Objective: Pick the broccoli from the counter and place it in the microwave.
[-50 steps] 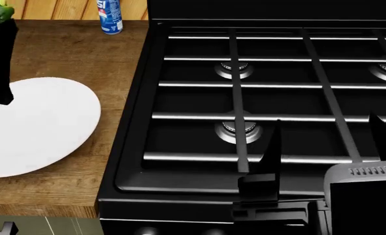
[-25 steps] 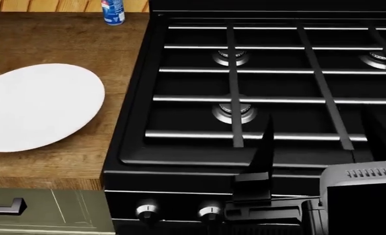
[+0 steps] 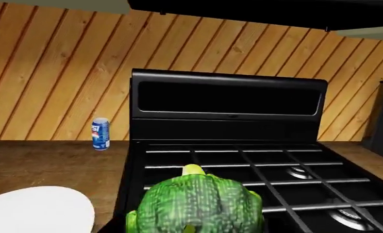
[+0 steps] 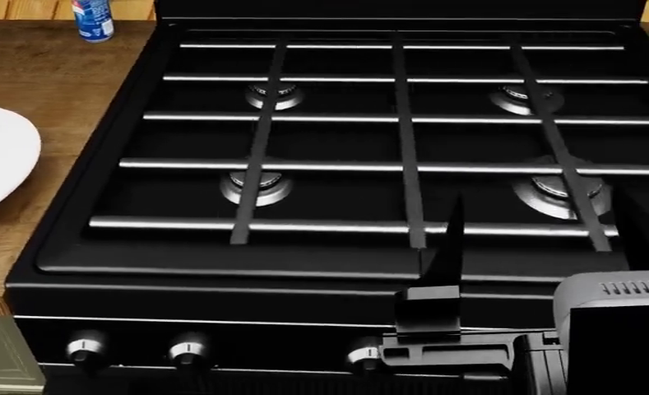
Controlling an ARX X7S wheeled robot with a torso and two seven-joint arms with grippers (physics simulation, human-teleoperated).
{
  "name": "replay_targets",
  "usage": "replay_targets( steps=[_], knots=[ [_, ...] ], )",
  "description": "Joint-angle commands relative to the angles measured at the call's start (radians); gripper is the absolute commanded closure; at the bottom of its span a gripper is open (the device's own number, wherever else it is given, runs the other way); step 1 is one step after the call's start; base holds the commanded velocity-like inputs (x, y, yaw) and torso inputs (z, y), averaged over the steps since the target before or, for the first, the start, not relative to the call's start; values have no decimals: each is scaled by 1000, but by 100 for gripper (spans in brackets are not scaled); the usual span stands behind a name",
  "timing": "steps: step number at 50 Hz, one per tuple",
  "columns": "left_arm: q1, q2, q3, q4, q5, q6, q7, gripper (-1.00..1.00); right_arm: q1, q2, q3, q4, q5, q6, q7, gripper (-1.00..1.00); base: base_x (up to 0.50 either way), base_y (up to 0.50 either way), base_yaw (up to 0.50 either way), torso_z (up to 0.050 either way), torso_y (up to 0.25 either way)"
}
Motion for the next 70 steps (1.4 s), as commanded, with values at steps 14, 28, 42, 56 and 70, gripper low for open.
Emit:
replay_targets(
  steps=[14, 28, 42, 56, 70],
  knots=[
    [20, -2, 23, 9, -11, 46, -9, 100, -10, 7, -8, 2, -6, -22, 3, -100, 0, -500, 0, 0, 0],
    [9, 1, 40, -10, 16, 46, 14, 100, 1, -4, -29, 17, -35, -33, -8, -100, 0, -413, 0, 0, 0],
    [-631, 30, 221, -198, 85, -28, 91, 100, 34, -55, -118, 107, -209, -75, -101, -100, 0, 0, 0, 0, 1],
    [-952, 152, 441, -453, 834, 123, 718, 100, 59, -84, -156, 153, -290, -109, -124, -100, 0, 0, 0, 0, 0],
    [-1241, 301, 644, -1001, 1233, 459, 996, 100, 63, -80, -153, 161, -303, -125, -131, -100, 0, 0, 0, 0, 0]
  ],
)
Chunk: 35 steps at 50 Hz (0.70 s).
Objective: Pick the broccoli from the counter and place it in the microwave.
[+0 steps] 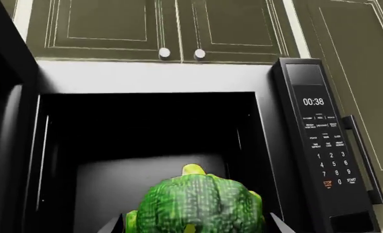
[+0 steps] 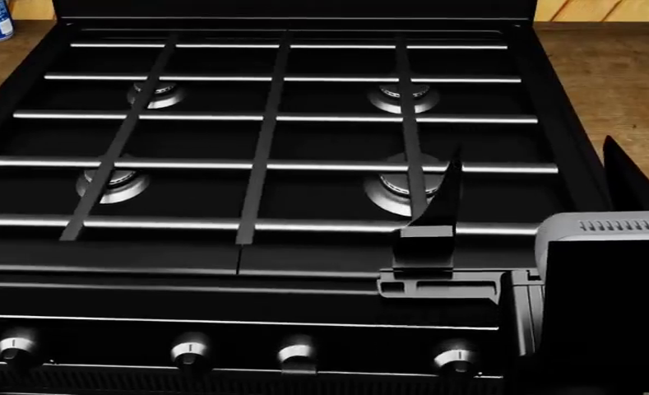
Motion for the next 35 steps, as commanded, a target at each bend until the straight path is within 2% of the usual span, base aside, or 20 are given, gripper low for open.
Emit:
replay_targets(
  steps=[1, 7, 9, 12, 14, 18, 21, 22, 29, 35],
  knots=[
    [-240, 116, 158, -422, 338, 255, 238, 100, 3, -2, -3, 11, -21, -16, -7, -100, 0, 0, 0, 0, 10],
    [-365, 209, 200, -778, 471, 429, 338, 100, 3, 3, 4, 4, -14, -15, -1, -100, 0, 0, 0, 0, 0],
    [-370, 266, 101, -882, 639, 462, 400, 100, 0, 5, 5, 1, -13, -18, -1, -100, 0, 0, 0, 0, 0],
    [-370, 353, -138, -992, 963, 476, 503, 100, -1, 7, 6, -4, -7, -17, 0, -100, 0, 0, 0, 0, 0],
    [-370, 383, -246, -1038, 1096, 469, 530, 100, 4, 10, 9, -9, -1, -16, 1, -100, 0, 0, 0, 0, 0],
    [-370, 416, -299, -1116, 1226, 472, 537, 100, 6, 16, 17, -14, 16, -7, 9, -100, 0, 0, 0, 0, 0],
    [-370, 430, -295, -1123, 1268, 460, 548, 100, 3, 20, 20, -21, 22, -7, 11, -100, 0, 0, 0, 0, 0],
    [-370, 432, -261, -1134, 1265, 459, 550, 100, 3, 20, 22, -23, 27, -6, 14, -100, 0, 0, 0, 0, 0],
    [-370, 432, -32, -1128, 1085, 430, 541, 100, -8, 13, 20, -31, 29, -10, 25, -100, 0, 0, 0, 0, 0],
    [-370, 432, 33, -1128, 1032, 417, 513, 100, -19, 4, 18, -38, 34, -14, 36, -100, 0, 0, 0, 0, 0]
  ],
)
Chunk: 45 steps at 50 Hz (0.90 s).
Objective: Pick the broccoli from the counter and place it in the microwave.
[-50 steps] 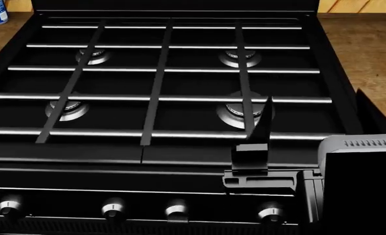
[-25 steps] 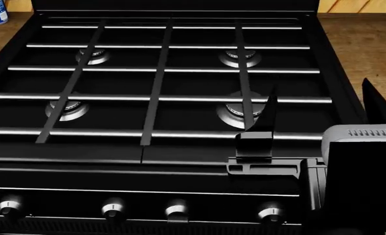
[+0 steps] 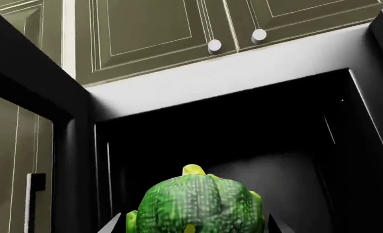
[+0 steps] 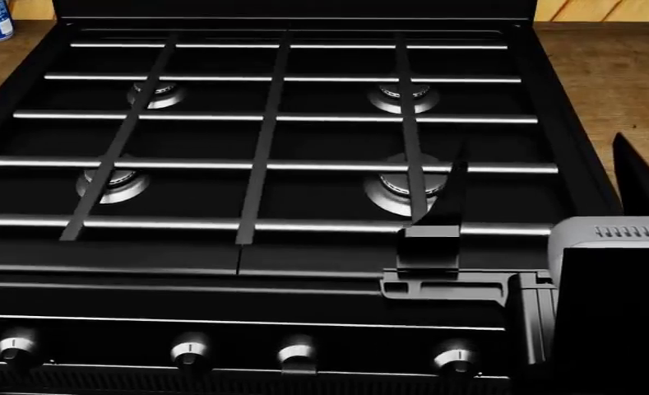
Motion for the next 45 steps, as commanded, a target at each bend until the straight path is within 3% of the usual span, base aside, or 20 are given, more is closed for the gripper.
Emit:
replay_targets(
  steps=[1, 12, 27, 35, 45],
  knots=[
    [-16, 33, 103, -69, -29, -5, -17, 100, -16, -9, 0, -14, 12, -5, 17, -100, 0, 0, 0, 0, 0],
    [-16, 33, 35, -105, 64, -7, -56, 100, -25, 1, 1, -32, 26, 0, 28, -100, 0, 0, 0, 0, 1],
    [-16, 33, 79, -70, 26, -16, -49, 100, -38, 1, 11, -19, 28, -16, 33, -100, 0, 0, 0, 0, 0],
    [-16, 33, 94, -68, 11, -13, -42, 100, -43, -5, -2, -9, 6, -25, 27, -100, 455, 0, 0, 0, 0],
    [-16, 33, 138, -85, -45, -10, -48, 100, -57, 8, 9, -22, 9, -36, 29, -100, 19, 0, 0, 0, 1]
  ],
)
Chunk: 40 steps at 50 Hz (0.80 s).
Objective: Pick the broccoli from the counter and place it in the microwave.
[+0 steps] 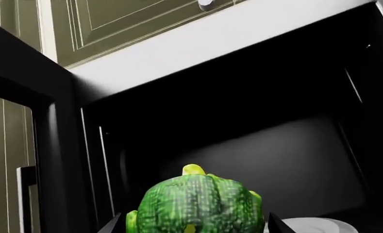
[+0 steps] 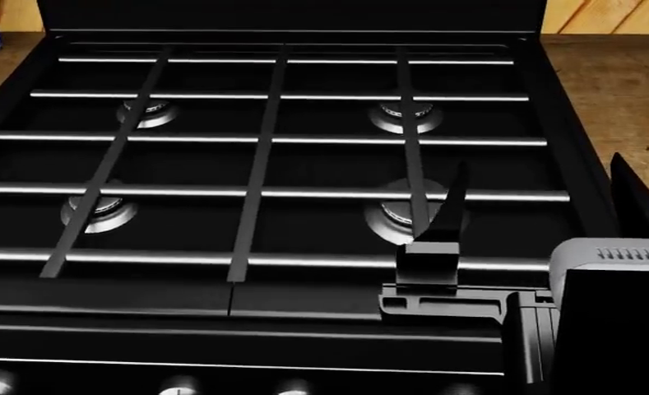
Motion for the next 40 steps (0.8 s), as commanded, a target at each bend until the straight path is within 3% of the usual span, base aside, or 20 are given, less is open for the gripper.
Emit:
replay_targets(
  steps=[1, 40],
  knots=[
    [-4, 0, 32, -7, -65, 3, -23, 100, -9, 9, 8, -6, 4, -8, 3, -100, 0, 0, 0, 0, 0],
    [-4, 0, 50, -30, -88, -1, -35, 100, -36, 37, 31, -35, 37, -22, 24, -100, 450, 0, 0, 0, 1]
  ],
)
